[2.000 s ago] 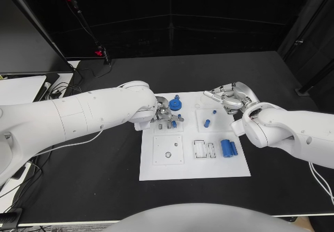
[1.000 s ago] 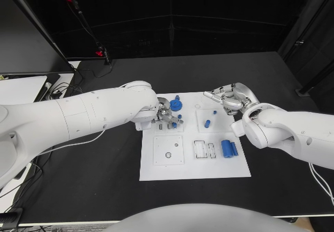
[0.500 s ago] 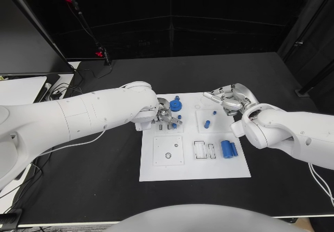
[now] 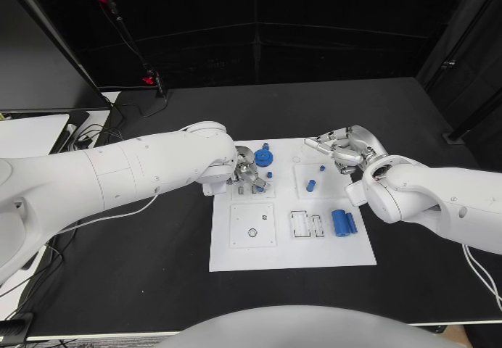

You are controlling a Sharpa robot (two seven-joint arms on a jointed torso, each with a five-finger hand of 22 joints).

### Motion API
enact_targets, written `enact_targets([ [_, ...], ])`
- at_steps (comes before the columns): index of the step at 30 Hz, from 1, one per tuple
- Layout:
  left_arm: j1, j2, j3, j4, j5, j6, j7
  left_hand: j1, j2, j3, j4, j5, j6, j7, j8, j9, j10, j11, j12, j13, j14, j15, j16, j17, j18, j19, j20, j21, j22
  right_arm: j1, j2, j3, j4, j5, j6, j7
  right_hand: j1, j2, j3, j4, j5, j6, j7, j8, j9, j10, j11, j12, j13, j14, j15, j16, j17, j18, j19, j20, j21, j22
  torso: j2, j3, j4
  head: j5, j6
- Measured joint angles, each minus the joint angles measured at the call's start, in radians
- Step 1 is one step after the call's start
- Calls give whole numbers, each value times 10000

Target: Assemble the parts on the task board

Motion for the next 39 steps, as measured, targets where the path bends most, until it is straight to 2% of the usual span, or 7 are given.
enact_targets([
  [6, 0, -51, 2, 0, 0, 2, 75, 237, -184, 513, 42, 230, 0, 0, -166, 142, 0, 0, 1, 4, 0, 0, 0, 0, -1, 0, 0, 0, 0, -15, -13, -1, -20, 0, -2, -24, 0, 0, 0, 0, 0, 0, 0, 0, 0, 0, 0, 0, 0, 0, 0, 0, 0, 0, 0, 0, 0, 0, 1, 0, 0, -1, -5],
  [9, 0, -77, 7, 14, 0, 3, 118, 348, -293, 929, 60, 576, 42, 42, -285, 222, 1, 1, 1, 5, 0, 0, 0, 0, -1, 0, 0, 0, 0, -26, -18, -1, -37, 0, -2, -38, 0, 0, 0, 0, 0, 0, 0, 0, 1, 0, 0, 0, 0, 0, 0, 0, -1, 0, 0, 0, 0, 0, 1, 0, 0, -1, -9],
  [12, 2, -109, 11, 27, 1, 2, 165, 454, -373, 1344, 81, 725, 76, 80, -387, 301, 1, 1, 1, 5, 1, 0, 0, 0, -1, 0, 0, 0, 0, -38, -18, -3, -50, 0, 0, -51, 0, 0, 0, 0, 0, 0, 0, 0, 0, 0, 0, 0, 0, 0, 0, 0, -1, 0, 0, 0, 0, 0, 1, 0, 1, -1, -9],
  [20, 6, -293, 6, 181, 1, -46, 294, 594, -512, 2390, 75, 721, 201, 164, -612, 531, 2, 1, -2, 4, 17, -15, 0, 0, -1, 0, 0, 0, 0, -61, -28, -6, -57, 0, 1, -98, -52, 51, 0, 0, 0, -26, -26, 0, 1, 0, 0, 0, 0, 0, 0, 0, -1, -1, 0, 0, 0, 0, 3, 0, 1, 22, -9],
  [24, -3, -424, 0, 322, 0, -151, 417, 705, -624, 2780, 303, 715, 236, 199, -727, 670, 2, 1, -3, 1, 22, -19, 0, 0, -1, 0, 0, 0, 0, -64, -41, -6, -54, 0, 1, -109, -52, 51, 0, 0, 0, -33, -20, 0, 1, 0, 0, 0, 0, 0, 0, 0, -2, 0, 0, 0, 0, 0, 5, -1, 1, -4, -12],
  [31, 16, -761, 0, 554, -1, -301, 624, 718, -637, 2986, 508, 682, 295, 259, -773, 790, 2, 1, -1, 2, 35, -33, 0, 0, -1, 0, 1, 0, 0, -68, -73, -7, -88, 0, -1, -123, -11, 92, 0, 0, 0, -62, 9, 0, 1, 0, 0, 0, 0, 0, 0, 0, -2, 0, 0, 0, 0, 0, 5, -1, 1, -40, -20],
  [39, 190, -1204, 1, 883, -5, -357, 600, 688, -606, 3039, 561, 677, 342, 305, -811, 884, 1, 2, 0, 7, 35, -33, 0, 0, -1, 37, 38, 0, 1, -69, -79, -8, -114, 0, -2, -139, -11, 91, 0, 0, 0, -62, 10, 0, 1, 0, 0, 0, 0, 0, 0, 0, -2, 0, 0, 0, 0, 0, 2, 7, -6, -47, -48],
])
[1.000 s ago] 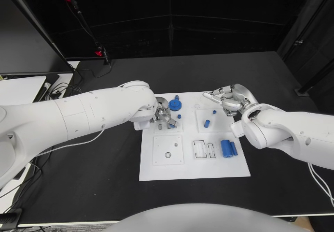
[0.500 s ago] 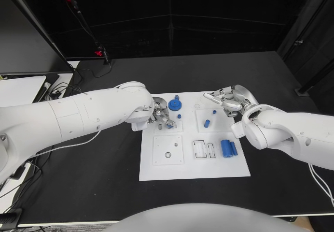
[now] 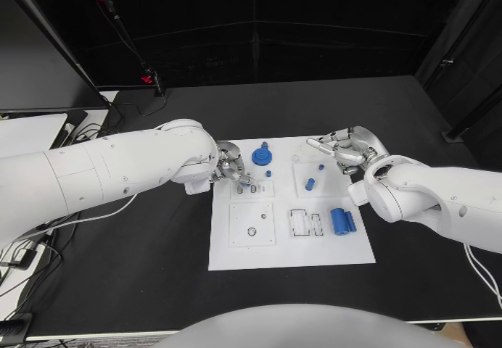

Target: Assemble the parts on the task board

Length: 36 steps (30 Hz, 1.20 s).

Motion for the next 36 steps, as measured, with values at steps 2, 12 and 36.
enact_targets([
  [2, 14, -43, 1, 37, -1, -11, -14, -12, 12, 16, 16, -19, 0, 0, -1, 19, 0, 0, 0, 0, 0, 0, 0, 0, 0, 0, 0, 0, 6, 0, 8, 0, -7, 0, 0, -3, 0, 0, 0, 0, 0, 0, 0, 0, 0, 0, 0, 0, 0, 0, 0, 0, 0, 0, 0, 0, 0, 0, 0, 2, 0, 11, 0],
  [12, 32, -76, 2, 108, -1, 9, -248, -28, 28, 30, 28, -39, 1, 1, -40, 45, -2, 3, 21, 20, 0, 0, 0, 0, 1, 0, 0, 0, 6, 0, 25, 0, 1, 7, 1, -8, 0, 0, 0, 0, 0, 0, 0, 0, 0, 0, 0, 0, 0, 0, 0, 0, -1, 1, 0, 0, 0, 0, 3, -2, 0, 55, -29],
  [36, -95, 325, -1, -92, -2, 6, -348, -77, 77, 63, 48, -87, 2, 2, -117, 76, -6, 8, -3, 17, -1, 3, 0, 8, -1, -1, 0, 0, 5, -2, 46, -2, 5, 116, 9, -1, 0, 0, 0, 0, 0, 1, 0, 0, 1, 0, 0, 0, 0, 0, 0, 0, -1, 0, 0, 0, 0, 0, 3, -7, 2, 48, -81],
])
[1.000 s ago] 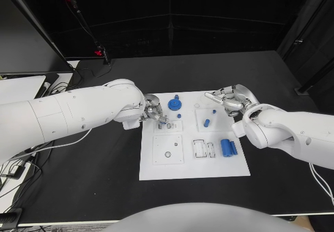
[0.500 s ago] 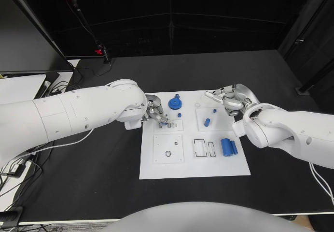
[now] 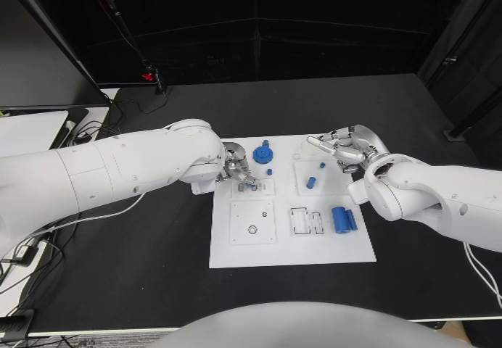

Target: Assemble the parts on the task board

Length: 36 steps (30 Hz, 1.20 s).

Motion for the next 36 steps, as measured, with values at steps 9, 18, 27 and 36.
enact_targets([
  [9, -12, 72, 0, -43, -1, 79, -40, 0, 0, 35, 20, 34, 0, 0, -51, 4, -14, 14, 0, 2, -1, 1, 0, -1, 0, 0, 0, 0, -1, -1, 2, 0, 16, 39, 1, 7, 0, 0, 0, 0, 0, 0, 0, 0, 0, 0, 0, 0, 0, 0, 0, 0, 0, 0, 0, 0, 0, 0, 2, 5, 9, -15, -31],
  [18, -19, 70, 1, -40, -1, 139, -154, 1, -1, 41, 14, 33, 0, 1, -20, 9, -15, 15, 2, -5, -1, 1, 0, -2, 0, 0, 0, 0, -2, -1, -6, 0, 21, 55, 5, 10, 0, 0, 0, 0, 0, 0, 0, 0, 0, 0, 0, 0, 0, 0, 0, 0, 0, 1, 0, 0, 0, 0, 2, 1, 9, -26, -55],
  [27, -33, 147, 1, -139, -1, 207, -292, 2, -2, 41, 13, 30, 1, 1, -20, 20, -16, 16, 21, -5, -2, 2, 0, -2, 0, 0, 0, 0, -2, -2, -5, 0, 22, 63, 10, 12, 0, 0, 0, 0, 0, 0, 0, 0, 0, 0, 0, 0, 0, 0, 0, 0, 0, 0, 0, 0, 0, 0, 1, 2, 7, 13, -71],
  [36, -36, 233, 7, -222, -1, 259, -318, 2, -2, 41, 13, 17, 2, 2, -21, 31, -17, 17, 26, -2, -2, 2, 0, -4, 0, 0, 0, 0, -3, -2, -11, 0, 36, 67, 18, 18, -44, 44, -21, 17, 0, -47, 26, 0, 0, 0, 0, 0, 0, 0, 0, 0, -1, 0, 0, 0, 0, 0, 0, -1, -4, 5, -79],
])
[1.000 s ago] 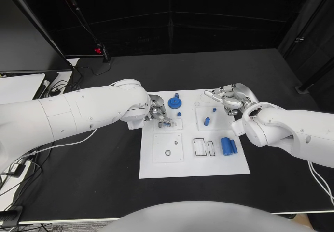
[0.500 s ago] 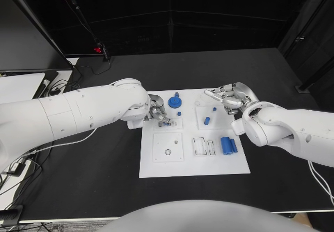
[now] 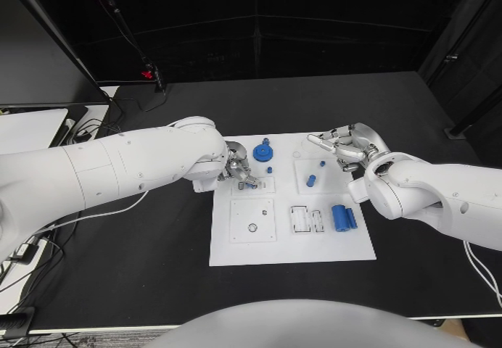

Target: Assemble the parts on the task board

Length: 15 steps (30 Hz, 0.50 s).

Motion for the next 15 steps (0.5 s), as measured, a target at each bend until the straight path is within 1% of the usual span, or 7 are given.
enact_targets([
  [1, 0, 6, 1, -7, 0, 8, -1, -2, 2, 0, 0, 0, 0, 0, 0, 0, 0, 0, 2, 0, 0, 0, 0, 0, 0, 0, 0, 0, 0, 0, 0, 0, 0, 0, 1, 1, -2, 2, -32, -8, 10, -21, -21, 9, 0, 0, 0, 0, 0, 0, 0, 0, 0, -1, 0, 0, 0, 0, 0, 0, 0, -1, 0],
  [15, 2, 45, 19, -73, 0, 168, -29, -42, 42, 31, 24, -8, 15, 14, -16, 0, -3, 3, 5, 1, -1, 1, 0, -1, 1, 0, 0, 0, -1, -1, -4, 0, 10, 20, 17, 14, -11, 11, -37, -15, 56, -20, -20, 37, 0, 0, 0, 0, 0, 0, 0, 0, 7, 0, 0, 0, 0, 0, -1, 6, 0, -15, -9],
])
